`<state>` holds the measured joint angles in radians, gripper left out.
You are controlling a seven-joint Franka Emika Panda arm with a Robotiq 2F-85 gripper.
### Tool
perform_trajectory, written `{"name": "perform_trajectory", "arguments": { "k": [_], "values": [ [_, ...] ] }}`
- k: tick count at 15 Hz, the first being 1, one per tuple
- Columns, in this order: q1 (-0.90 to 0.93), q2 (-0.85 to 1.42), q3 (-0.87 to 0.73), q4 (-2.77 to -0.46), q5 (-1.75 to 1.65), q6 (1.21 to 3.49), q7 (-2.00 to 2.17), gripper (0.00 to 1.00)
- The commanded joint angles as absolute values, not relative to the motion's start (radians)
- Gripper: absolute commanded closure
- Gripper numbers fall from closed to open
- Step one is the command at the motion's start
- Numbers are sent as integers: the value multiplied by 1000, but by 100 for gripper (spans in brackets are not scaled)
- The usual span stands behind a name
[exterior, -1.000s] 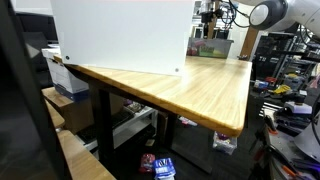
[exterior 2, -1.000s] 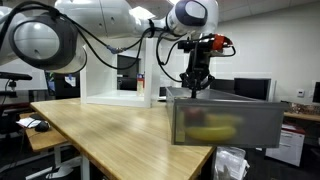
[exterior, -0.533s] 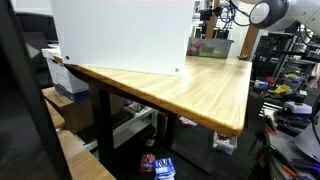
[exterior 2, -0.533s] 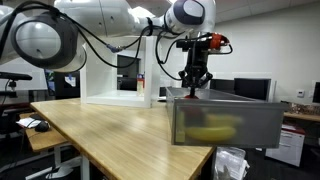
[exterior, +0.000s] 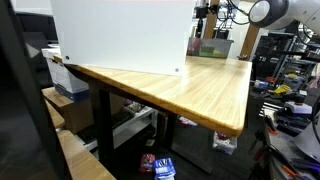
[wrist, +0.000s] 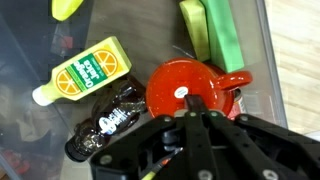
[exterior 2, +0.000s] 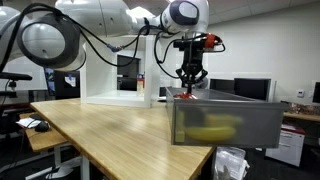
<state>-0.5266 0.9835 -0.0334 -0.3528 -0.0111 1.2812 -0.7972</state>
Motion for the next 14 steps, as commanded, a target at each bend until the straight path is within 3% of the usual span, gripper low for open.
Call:
{"name": "perform_trajectory", "arguments": {
  "k": [1, 14],
  "values": [
    [-489, 963, -20, -364, 6, 1296, -793, 100],
    [-405, 943, -9, -373, 4, 1299, -827, 100]
  ]
}}
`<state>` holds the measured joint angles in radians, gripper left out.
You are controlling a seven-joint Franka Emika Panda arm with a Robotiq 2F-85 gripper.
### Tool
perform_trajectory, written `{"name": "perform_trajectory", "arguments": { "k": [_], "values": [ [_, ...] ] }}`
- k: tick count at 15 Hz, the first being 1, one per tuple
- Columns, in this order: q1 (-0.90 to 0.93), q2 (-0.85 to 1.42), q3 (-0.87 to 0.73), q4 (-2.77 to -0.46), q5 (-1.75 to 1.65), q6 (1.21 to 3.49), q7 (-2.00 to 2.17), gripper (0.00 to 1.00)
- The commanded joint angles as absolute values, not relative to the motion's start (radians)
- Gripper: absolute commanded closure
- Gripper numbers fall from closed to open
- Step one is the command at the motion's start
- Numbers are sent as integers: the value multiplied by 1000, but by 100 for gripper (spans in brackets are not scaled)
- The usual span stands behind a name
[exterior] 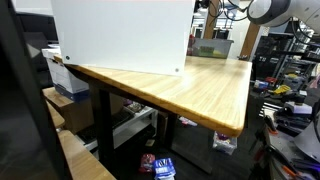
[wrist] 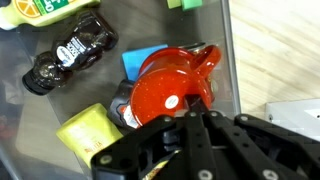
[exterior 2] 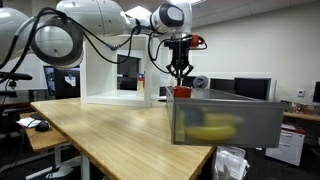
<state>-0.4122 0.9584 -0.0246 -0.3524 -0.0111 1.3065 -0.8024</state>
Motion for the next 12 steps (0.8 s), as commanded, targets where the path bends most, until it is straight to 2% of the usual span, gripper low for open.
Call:
{"name": "perform_trajectory", "arguments": {
  "k": [1, 12],
  "values": [
    [-402, 942, -7, -373, 4, 1297, -830, 100],
    [-361, 936, -7, -372, -16, 1289, -942, 100]
  ]
}}
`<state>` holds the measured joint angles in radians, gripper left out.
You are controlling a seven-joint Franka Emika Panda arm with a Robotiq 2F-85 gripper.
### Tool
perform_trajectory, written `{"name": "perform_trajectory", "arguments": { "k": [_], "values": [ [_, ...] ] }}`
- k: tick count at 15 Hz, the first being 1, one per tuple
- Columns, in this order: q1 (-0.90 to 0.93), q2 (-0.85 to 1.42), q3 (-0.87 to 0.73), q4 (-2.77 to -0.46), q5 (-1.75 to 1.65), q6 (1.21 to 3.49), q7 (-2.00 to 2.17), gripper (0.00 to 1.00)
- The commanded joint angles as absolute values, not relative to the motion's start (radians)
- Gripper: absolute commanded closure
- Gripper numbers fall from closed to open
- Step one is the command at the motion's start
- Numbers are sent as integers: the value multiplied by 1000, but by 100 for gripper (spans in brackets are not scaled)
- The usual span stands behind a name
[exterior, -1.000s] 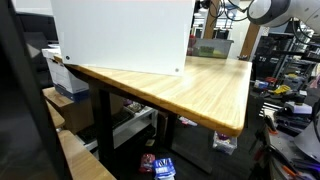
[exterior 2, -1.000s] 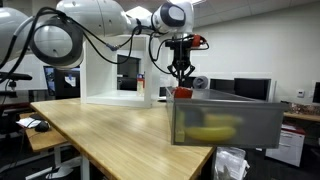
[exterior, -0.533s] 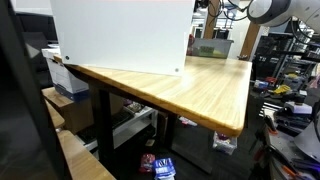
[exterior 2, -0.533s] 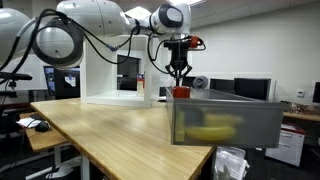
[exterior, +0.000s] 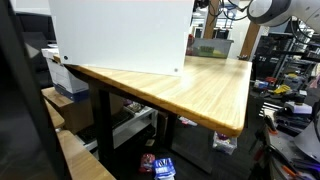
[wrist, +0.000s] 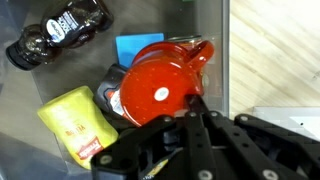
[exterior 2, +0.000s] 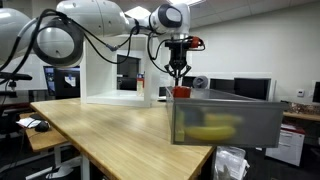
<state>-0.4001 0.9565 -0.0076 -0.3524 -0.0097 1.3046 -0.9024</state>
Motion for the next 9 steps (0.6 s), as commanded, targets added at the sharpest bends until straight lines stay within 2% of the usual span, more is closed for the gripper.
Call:
{"name": "perform_trajectory", "arguments": {
  "k": [1, 9],
  "values": [
    [-361, 936, -5, -372, -15, 1287, -947, 100],
    [-361, 941, -4, -372, -9, 1293, -940, 100]
  ]
}}
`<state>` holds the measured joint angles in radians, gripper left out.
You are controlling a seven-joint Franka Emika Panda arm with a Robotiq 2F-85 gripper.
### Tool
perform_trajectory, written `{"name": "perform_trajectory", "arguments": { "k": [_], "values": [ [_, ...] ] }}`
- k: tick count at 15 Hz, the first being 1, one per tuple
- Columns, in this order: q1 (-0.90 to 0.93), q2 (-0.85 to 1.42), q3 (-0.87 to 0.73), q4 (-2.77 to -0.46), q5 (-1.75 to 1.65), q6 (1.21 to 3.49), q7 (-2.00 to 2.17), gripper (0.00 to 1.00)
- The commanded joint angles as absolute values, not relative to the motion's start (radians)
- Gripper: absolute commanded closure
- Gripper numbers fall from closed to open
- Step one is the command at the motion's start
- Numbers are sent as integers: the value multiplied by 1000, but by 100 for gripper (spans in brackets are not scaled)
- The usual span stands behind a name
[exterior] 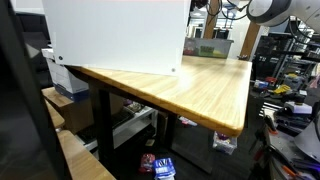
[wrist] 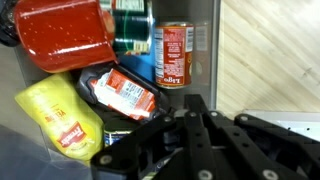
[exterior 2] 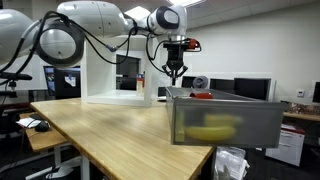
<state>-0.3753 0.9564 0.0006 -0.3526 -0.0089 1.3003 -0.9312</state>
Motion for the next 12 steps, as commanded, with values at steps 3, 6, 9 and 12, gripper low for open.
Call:
{"name": "perform_trajectory", "arguments": {
  "k": [3, 6, 9, 12],
  "values": [
    [-370, 943, -3, -372, -4, 1295, -933, 100],
    [-375, 944, -6, -370, -6, 1302, -928, 100],
    [-386, 940, -11, -370, -6, 1299, -922, 74],
    [-399, 933, -22, -368, -12, 1295, -922, 66]
  ]
}}
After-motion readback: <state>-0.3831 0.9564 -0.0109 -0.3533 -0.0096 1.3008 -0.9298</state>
